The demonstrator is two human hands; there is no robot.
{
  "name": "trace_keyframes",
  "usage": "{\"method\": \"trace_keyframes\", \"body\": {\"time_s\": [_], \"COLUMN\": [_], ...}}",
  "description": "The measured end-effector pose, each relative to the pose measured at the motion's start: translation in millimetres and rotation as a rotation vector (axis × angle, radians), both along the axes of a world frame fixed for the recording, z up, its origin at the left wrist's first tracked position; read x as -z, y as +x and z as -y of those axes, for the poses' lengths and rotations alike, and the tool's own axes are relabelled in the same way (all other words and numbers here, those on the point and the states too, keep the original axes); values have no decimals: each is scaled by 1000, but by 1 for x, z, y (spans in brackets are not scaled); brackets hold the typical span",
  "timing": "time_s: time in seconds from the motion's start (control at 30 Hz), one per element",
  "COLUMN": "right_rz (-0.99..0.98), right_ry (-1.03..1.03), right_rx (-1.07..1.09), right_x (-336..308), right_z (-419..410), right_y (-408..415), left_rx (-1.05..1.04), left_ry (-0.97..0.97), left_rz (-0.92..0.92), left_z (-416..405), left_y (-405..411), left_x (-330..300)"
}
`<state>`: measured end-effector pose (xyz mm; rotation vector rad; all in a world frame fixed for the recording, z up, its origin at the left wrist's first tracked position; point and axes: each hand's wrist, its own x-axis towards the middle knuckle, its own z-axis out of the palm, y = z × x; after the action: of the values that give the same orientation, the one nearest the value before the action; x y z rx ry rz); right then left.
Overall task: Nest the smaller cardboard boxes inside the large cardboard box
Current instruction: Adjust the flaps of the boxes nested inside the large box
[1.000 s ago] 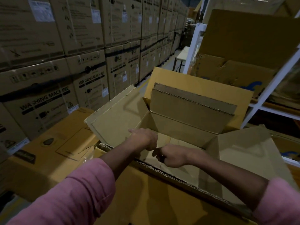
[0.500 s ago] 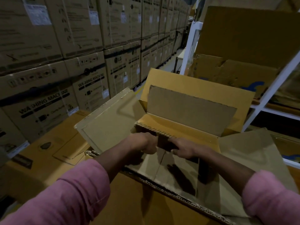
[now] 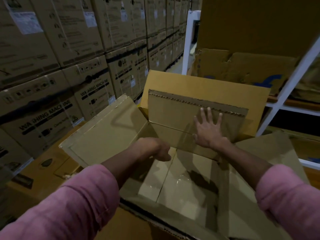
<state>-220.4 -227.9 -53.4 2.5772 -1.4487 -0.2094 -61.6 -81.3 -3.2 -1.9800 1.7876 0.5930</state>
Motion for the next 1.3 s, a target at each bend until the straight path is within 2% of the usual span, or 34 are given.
{"method": "trace_keyframes", "body": {"time_s": [0.13,0.23,0.37,0.53,0.87,1.3], "right_rz": [37,80,110,116,169,223], "right_ry": [40,45,50,43,96,145], "right_rx": [45,33,-1,-9,71,58], "right_x": [3,8,15,20,24,28], "right_z": [23,29,32,38,56,74], "right_y": [-13,-17,-20,-26,-13,-15], "left_rx": [41,16,-32,-49,-116,-128], "left_ry": [-59,-218,-383,-541,-543,-490], "left_rz": [-6,-50,-45,-96,-56,-70], "left_z": [31,65,97,90,47,47], "left_y": [-21,-28,-33,-40,-29,-29], "left_x": [-9,0,32,83,155,148]}}
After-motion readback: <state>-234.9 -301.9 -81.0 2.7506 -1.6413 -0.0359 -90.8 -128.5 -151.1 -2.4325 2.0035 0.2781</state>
